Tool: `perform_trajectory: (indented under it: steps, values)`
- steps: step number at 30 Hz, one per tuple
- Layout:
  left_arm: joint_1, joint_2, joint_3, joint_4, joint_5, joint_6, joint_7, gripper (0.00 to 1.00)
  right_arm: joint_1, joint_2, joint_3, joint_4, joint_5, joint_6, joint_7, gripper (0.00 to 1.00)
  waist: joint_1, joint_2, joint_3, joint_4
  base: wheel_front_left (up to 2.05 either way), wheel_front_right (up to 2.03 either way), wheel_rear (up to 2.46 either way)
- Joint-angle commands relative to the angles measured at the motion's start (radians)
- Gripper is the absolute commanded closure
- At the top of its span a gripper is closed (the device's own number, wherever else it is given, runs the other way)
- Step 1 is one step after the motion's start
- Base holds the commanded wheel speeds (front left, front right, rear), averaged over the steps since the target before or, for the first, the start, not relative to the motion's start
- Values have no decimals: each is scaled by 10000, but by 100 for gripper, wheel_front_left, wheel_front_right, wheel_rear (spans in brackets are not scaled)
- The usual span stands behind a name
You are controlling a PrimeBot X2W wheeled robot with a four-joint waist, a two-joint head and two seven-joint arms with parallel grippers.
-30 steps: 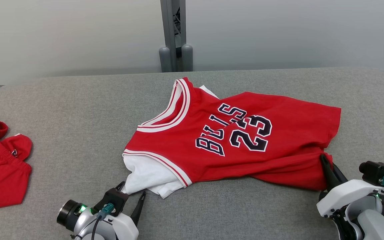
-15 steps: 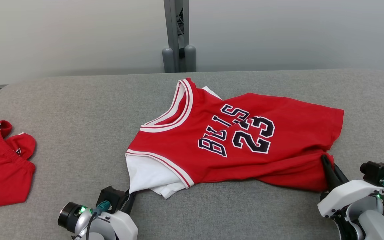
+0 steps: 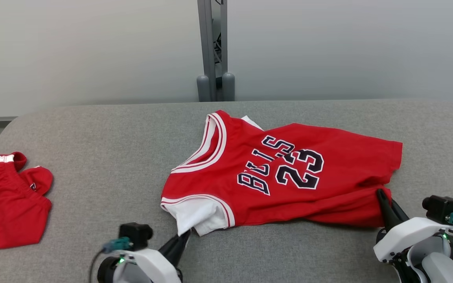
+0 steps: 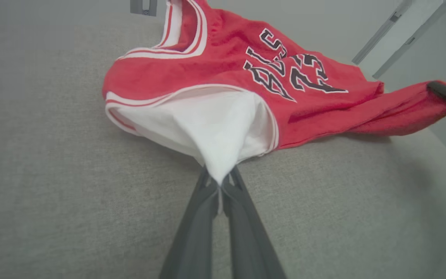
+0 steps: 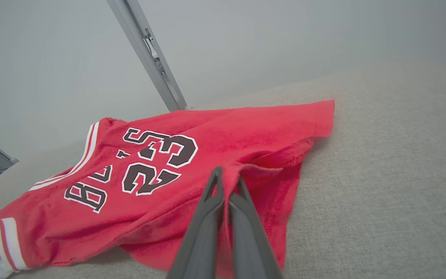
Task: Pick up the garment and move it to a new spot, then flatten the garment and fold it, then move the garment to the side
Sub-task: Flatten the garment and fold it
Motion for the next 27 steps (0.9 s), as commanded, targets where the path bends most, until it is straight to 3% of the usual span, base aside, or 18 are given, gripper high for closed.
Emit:
perform_trajectory:
  steps: [1, 6, 8, 9, 10, 11, 15, 19, 27]
  values:
    - [142, 364, -170, -427, -718, -3, 248, 100, -62, -114, 38, -79, 63, 1, 19, 100, 0, 0, -46, -16, 0, 0, 0]
    - [122, 1413, -439, -2038, -3245, -4, 774, 100, -285, -293, 180, -450, 406, 1, 137, 100, 0, 0, -129, -122, 0, 0, 0]
    - [198, 1577, -344, -2642, -4328, -5, 952, 100, -408, -402, 217, -618, 568, 1, 224, 100, 0, 0, -155, -188, 0, 0, 0]
    - [198, 1577, -344, -2642, -4328, -5, 952, 100, -408, -402, 217, -618, 568, 1, 224, 100, 0, 0, -155, -188, 0, 0, 0]
    - [260, 1770, -229, -3299, -5502, -5, 1354, 100, -561, -488, 241, -809, 821, 1, 352, 100, 0, 0, -177, -232, 0, 0, 0]
    - [260, 1770, -229, -3299, -5502, -5, 1354, 100, -561, -488, 241, -809, 821, 1, 352, 100, 0, 0, -177, -232, 0, 0, 0]
    - [313, 2126, 123, -4619, -7690, -6, 2474, 100, -914, -793, 220, -1277, 1383, 1, 648, 100, 0, 0, -240, -267, 0, 0, 0]
    - [-11, 2050, 1195, -5563, -9417, -8, 2921, 100, -1394, -1117, 223, -1667, 1794, 1, 922, 100, 0, 0, -307, -285, 0, 0, 0]
    - [-1357, 1368, 2580, -4868, -10242, -6, 2554, 100, -2713, -1513, 394, -2225, 2513, 1, 1568, 100, 0, 0, -502, -365, 0, 0, 0]
